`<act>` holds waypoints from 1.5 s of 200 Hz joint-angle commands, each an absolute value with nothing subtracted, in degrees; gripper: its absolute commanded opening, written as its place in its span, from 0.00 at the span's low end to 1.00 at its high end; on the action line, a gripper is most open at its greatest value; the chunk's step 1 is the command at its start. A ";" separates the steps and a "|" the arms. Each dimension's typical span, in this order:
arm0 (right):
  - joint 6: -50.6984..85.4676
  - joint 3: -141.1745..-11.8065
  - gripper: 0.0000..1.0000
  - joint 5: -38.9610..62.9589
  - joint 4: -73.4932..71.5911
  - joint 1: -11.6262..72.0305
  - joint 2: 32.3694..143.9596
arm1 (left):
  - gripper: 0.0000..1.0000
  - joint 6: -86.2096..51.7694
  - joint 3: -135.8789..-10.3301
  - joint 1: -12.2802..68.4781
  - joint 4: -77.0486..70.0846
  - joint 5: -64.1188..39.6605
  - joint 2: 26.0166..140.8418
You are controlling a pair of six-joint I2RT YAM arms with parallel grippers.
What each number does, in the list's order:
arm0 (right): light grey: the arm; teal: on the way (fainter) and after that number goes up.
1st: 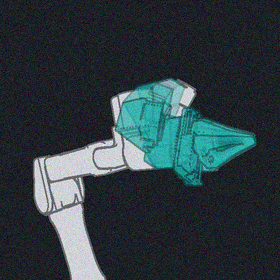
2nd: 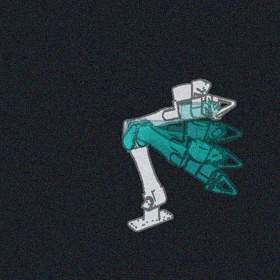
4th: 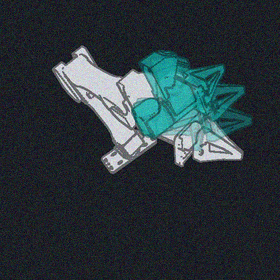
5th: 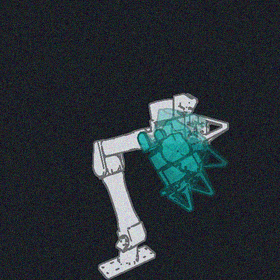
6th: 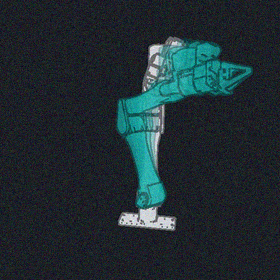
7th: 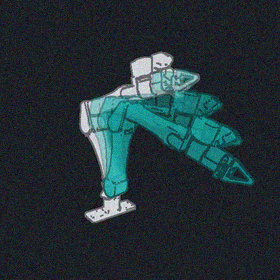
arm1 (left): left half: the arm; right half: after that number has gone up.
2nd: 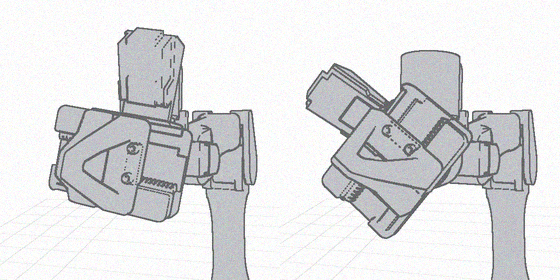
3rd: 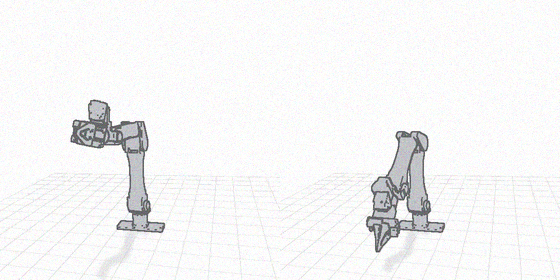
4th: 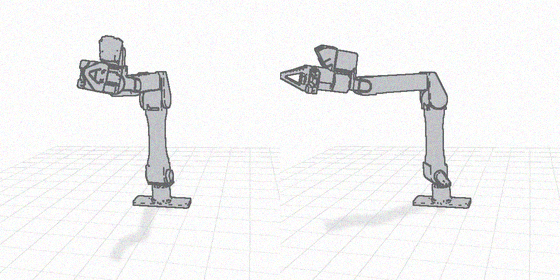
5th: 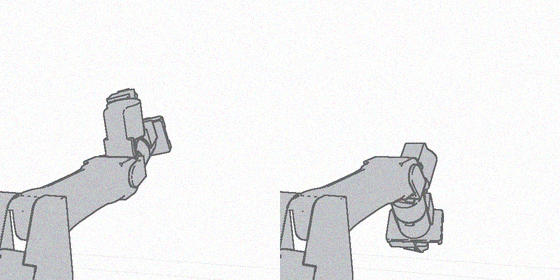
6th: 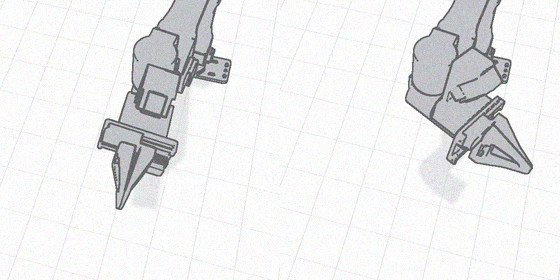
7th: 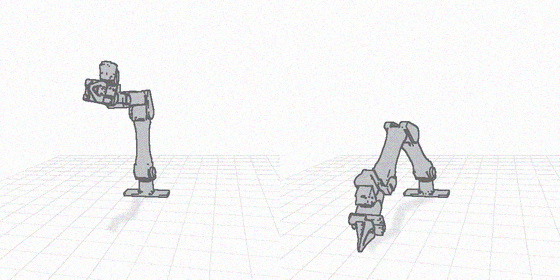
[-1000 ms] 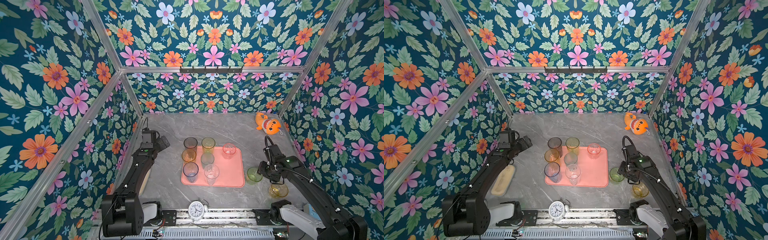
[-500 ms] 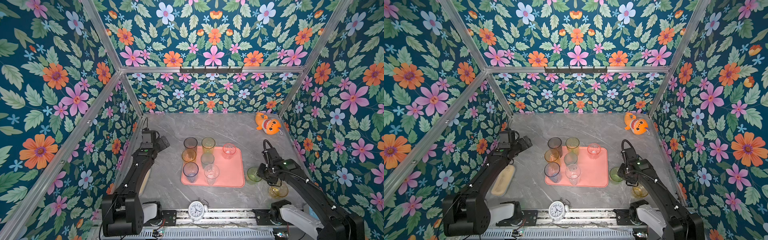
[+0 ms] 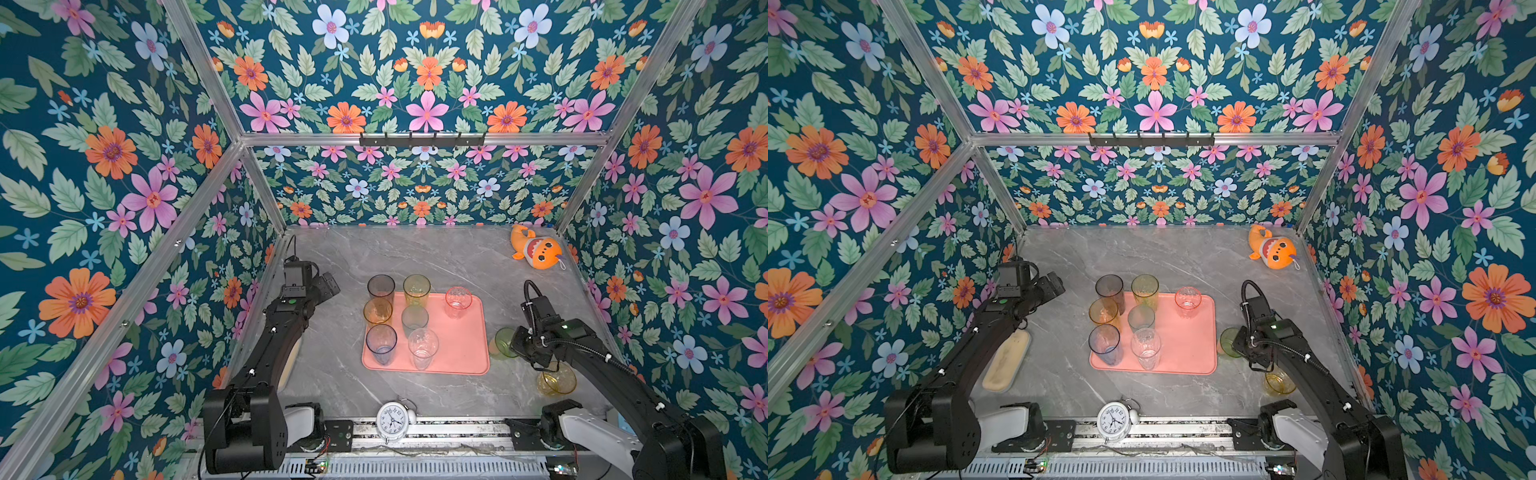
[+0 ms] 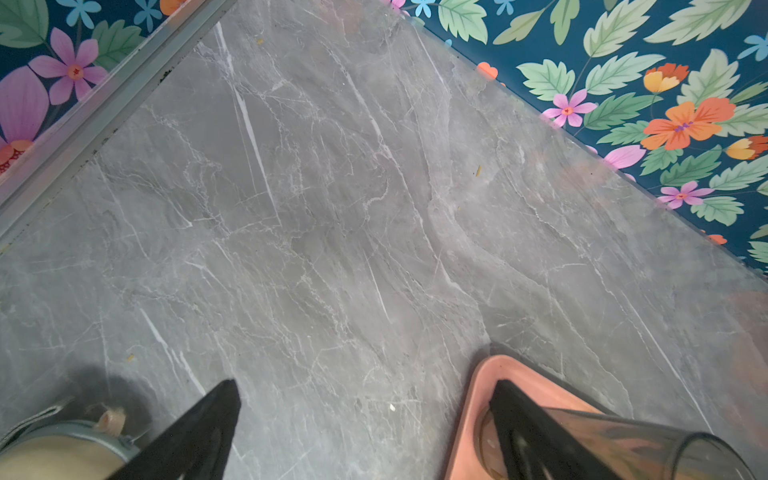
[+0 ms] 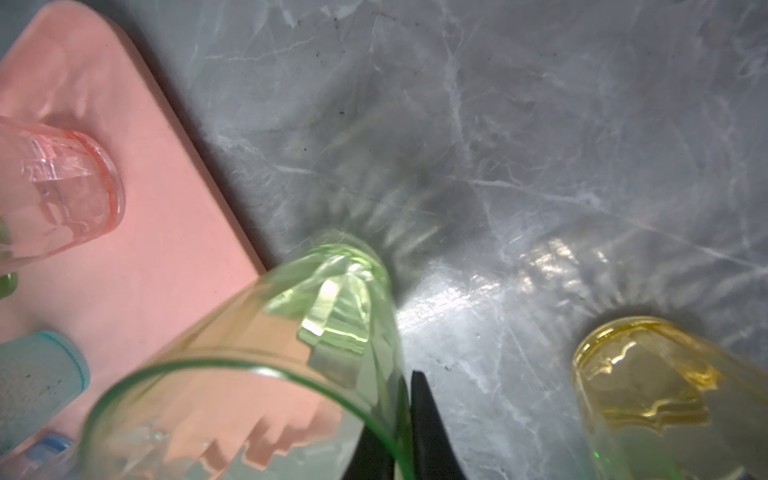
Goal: Place the glasses into the tray
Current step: Pick up the glass from the middle-right of the table, then place the glass on the tray.
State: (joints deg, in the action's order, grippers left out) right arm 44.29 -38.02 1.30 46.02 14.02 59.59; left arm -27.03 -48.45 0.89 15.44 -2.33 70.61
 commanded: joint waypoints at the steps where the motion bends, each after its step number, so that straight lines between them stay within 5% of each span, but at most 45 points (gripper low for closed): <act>1: 43.85 -38.22 0.05 1.36 45.00 14.11 59.85 | 0.97 -26.89 -48.31 0.92 15.26 -2.55 70.49; 123: 38.22 -49.92 0.00 3.01 50.49 14.95 64.68 | 0.97 -26.81 -48.56 0.90 15.32 -3.08 71.19; 208: 33.44 -61.34 0.00 -2.95 53.26 32.41 75.60 | 0.96 -26.81 -48.97 0.88 16.08 -3.29 70.49; 300: 32.87 -70.10 0.00 -6.89 57.01 37.90 87.04 | 0.96 -26.63 -49.18 0.83 16.53 -3.60 69.96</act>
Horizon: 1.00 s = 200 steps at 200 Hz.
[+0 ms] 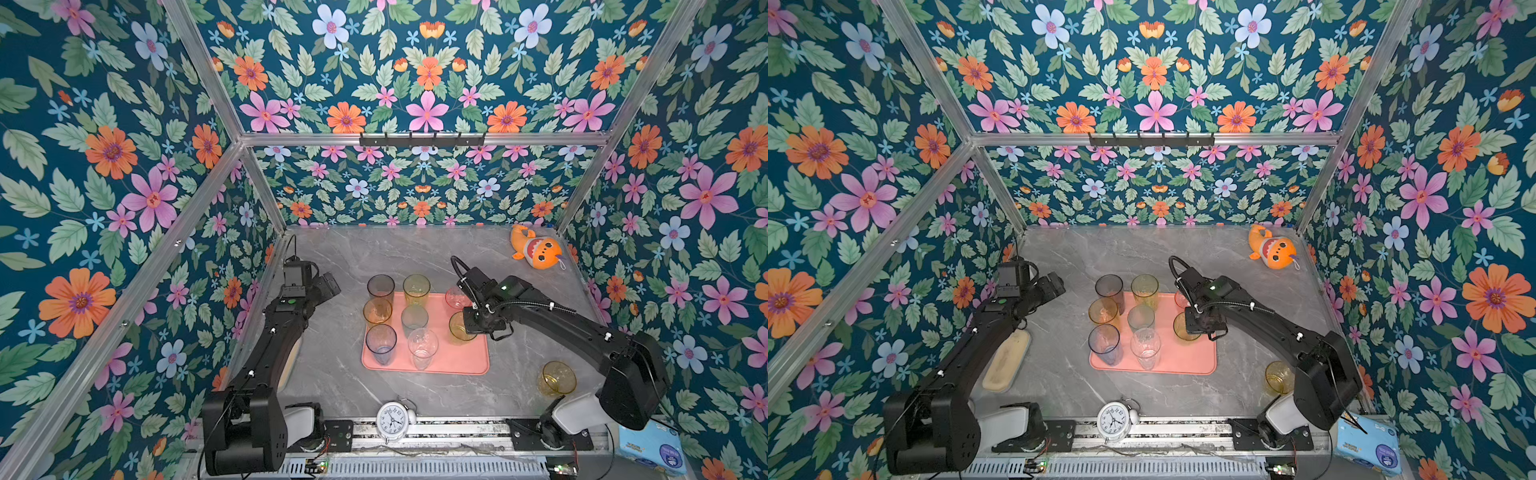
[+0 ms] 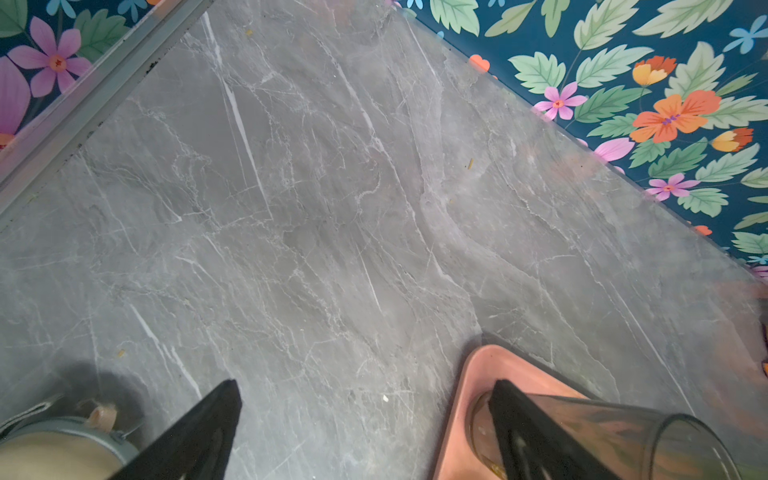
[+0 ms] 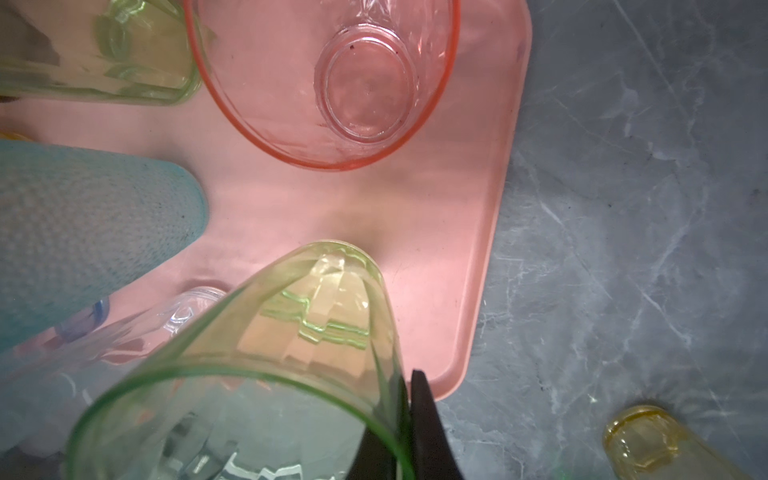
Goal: Place the glasses into the tray
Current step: Place the glass on the tray.
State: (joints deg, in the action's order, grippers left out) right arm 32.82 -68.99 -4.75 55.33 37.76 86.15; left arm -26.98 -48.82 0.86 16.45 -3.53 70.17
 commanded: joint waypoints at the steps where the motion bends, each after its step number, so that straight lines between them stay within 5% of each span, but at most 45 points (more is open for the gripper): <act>1: 32.87 -70.16 0.00 -6.92 56.98 37.94 87.12 | 0.96 -26.63 -49.20 0.85 16.53 -3.60 69.96; 200: 33.54 -73.74 0.00 -9.00 57.16 38.23 96.63 | 0.96 -26.39 -48.69 0.86 16.86 -3.43 70.05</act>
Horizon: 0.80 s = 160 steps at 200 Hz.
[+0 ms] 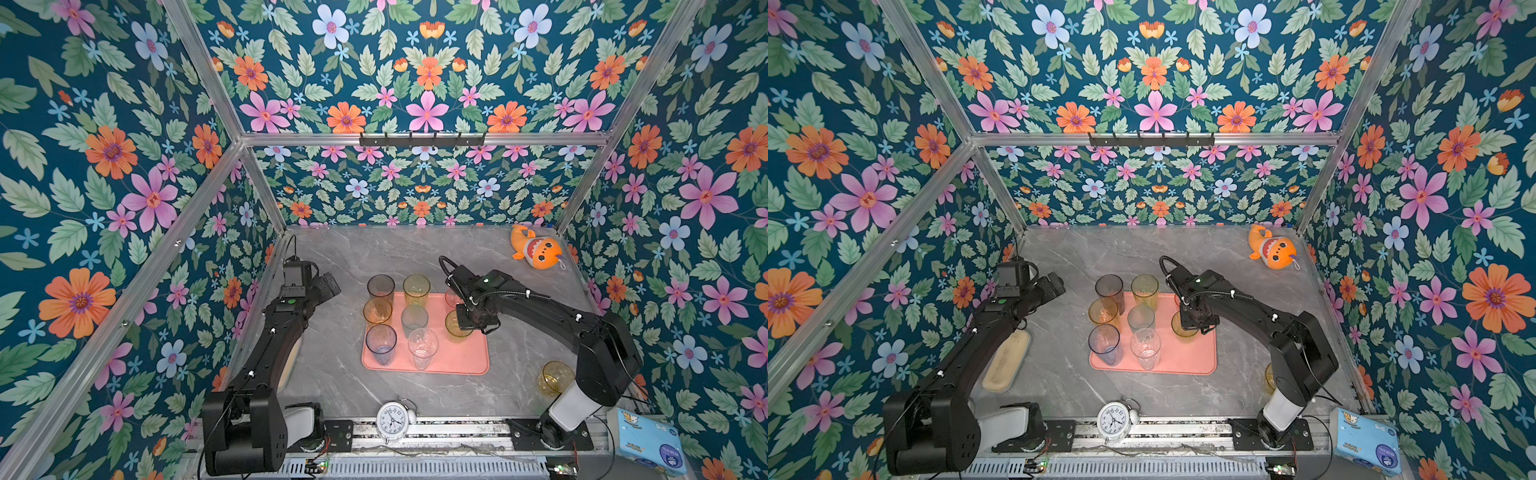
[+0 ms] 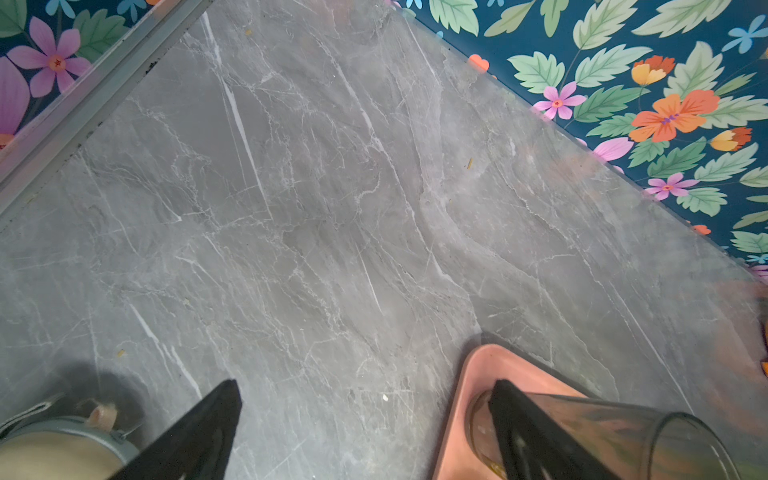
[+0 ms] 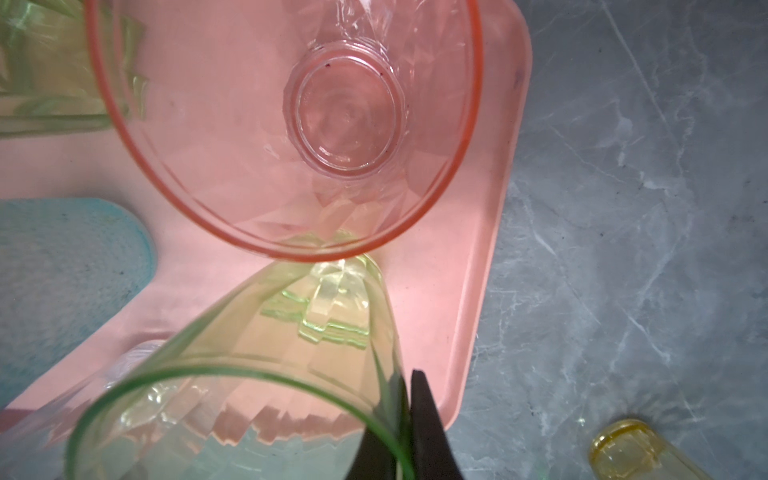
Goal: Place the glasses into the tray
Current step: Place the glass on the tray.
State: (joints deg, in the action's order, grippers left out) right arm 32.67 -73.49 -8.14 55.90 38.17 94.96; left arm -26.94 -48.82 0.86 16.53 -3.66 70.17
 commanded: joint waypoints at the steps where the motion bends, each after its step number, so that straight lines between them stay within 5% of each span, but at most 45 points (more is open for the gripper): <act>1: 33.55 -73.74 0.00 -8.98 57.10 38.23 96.66 | 0.96 -26.38 -48.69 0.87 16.87 -3.43 70.05; 160: 34.06 -74.09 0.00 -8.39 56.44 38.14 98.70 | 0.96 -26.37 -48.62 0.79 16.98 -3.21 69.96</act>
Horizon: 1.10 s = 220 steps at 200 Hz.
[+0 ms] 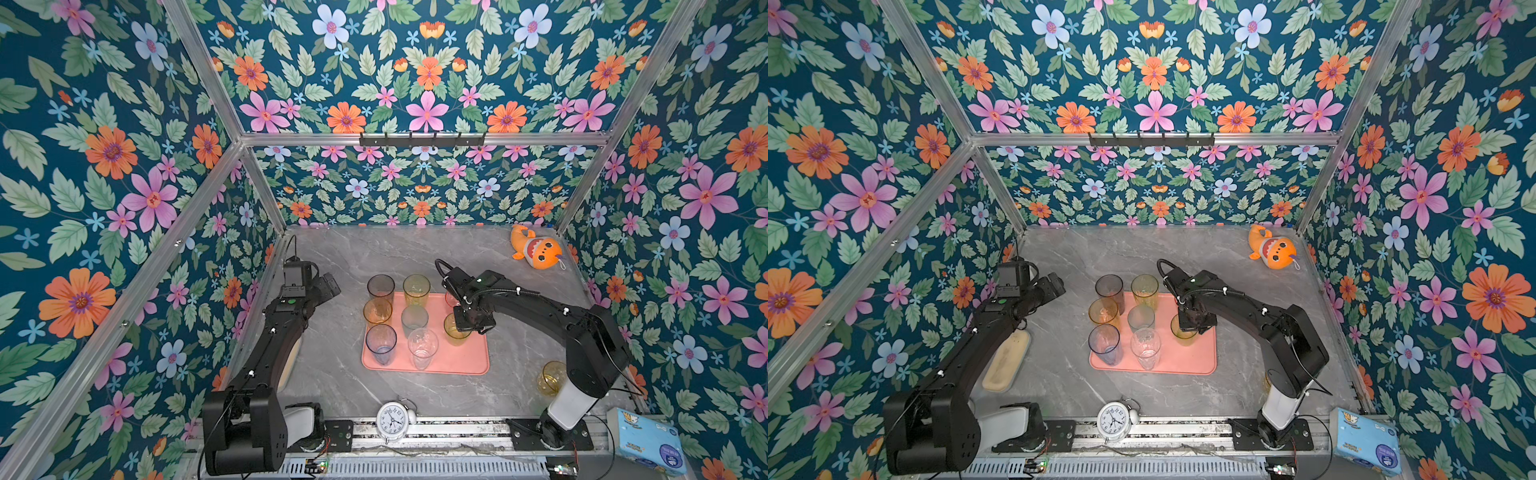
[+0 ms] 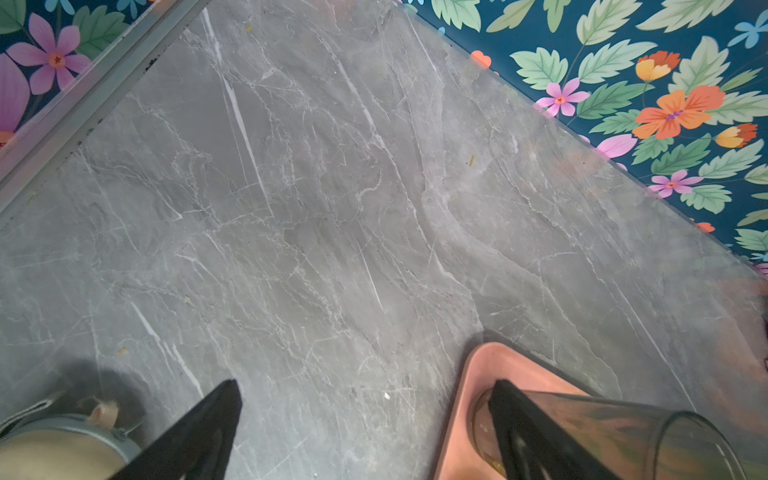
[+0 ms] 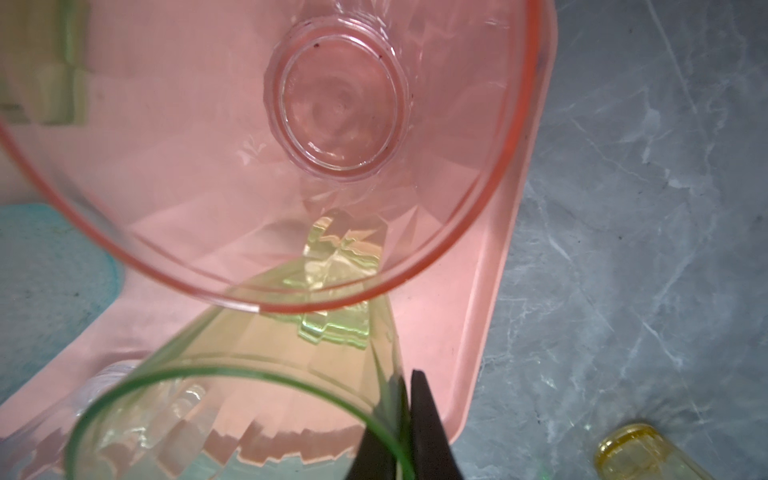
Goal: Place the glasses into the tray
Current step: Place the glass on the tray.
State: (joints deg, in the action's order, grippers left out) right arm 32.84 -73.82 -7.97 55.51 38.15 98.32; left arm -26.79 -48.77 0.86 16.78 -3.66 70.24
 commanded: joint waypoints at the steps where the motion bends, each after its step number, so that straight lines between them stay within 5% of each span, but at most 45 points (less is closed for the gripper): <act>1: 34.08 -74.09 0.00 -8.41 56.43 38.14 98.66 | 0.96 -26.37 -48.61 0.79 16.97 -3.19 69.96; 71: 34.79 -74.16 0.07 -9.84 57.16 38.14 98.79 | 0.96 -26.46 -48.60 0.80 16.83 -3.16 69.97; 143: 34.50 -75.48 0.32 -9.49 57.76 38.14 97.99 | 0.96 -26.54 -48.47 0.80 16.83 -3.41 69.79; 220: 31.95 -78.99 0.37 -8.68 60.56 38.14 89.93 | 0.96 -26.46 -48.52 0.82 16.88 -3.26 69.87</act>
